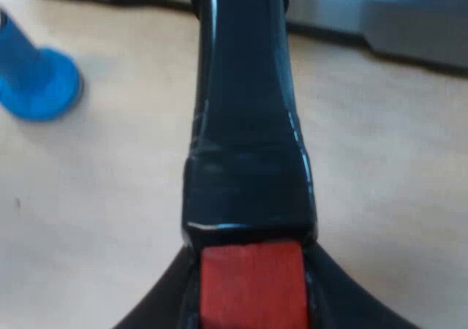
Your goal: Grind coffee beans and then tamp
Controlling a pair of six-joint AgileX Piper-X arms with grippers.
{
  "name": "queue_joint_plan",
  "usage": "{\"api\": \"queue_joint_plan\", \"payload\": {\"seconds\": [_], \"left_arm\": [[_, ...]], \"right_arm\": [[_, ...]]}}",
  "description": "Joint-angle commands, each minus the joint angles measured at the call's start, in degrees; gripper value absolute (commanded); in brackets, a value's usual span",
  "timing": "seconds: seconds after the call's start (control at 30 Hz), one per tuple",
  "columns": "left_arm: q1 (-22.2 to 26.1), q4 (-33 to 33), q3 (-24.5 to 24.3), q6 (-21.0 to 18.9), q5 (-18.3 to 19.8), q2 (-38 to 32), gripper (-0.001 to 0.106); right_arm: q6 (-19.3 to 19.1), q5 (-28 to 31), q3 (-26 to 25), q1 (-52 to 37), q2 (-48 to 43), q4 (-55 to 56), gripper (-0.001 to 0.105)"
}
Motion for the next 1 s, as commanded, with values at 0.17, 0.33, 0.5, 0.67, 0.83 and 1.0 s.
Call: {"api": "queue_joint_plan", "payload": {"seconds": [0.17, 0.33, 0.5, 0.67, 0.83, 1.0], "left_arm": [[-0.25, 1.27, -0.21, -0.61, 0.36, -0.32, 0.070], [-0.25, 1.69, -0.21, -0.61, 0.36, -0.32, 0.070], [-0.25, 1.68, -0.21, -0.61, 0.26, -0.32, 0.070], [-0.25, 1.68, -0.21, -0.61, 0.30, -0.32, 0.070], [-0.25, 1.68, -0.21, -0.61, 0.30, -0.32, 0.070], [-0.25, 1.68, 0.57, -0.61, 0.30, -0.32, 0.070]], "right_arm": [[-0.25, 5.67, 5.10, 5.13, -2.79, -4.56, 0.000], [-0.25, 5.79, 10.02, 6.61, -2.79, -11.79, 0.000], [-0.40, 6.28, 14.40, 6.50, -2.79, -17.41, 0.000], [-0.73, 6.25, 18.96, 6.50, -2.79, -23.14, 0.000], [-0.72, 6.25, 20.98, 6.50, -1.49, -25.38, 0.000], [-0.72, 6.25, 21.72, 6.50, 1.30, -27.54, 0.000]]}}
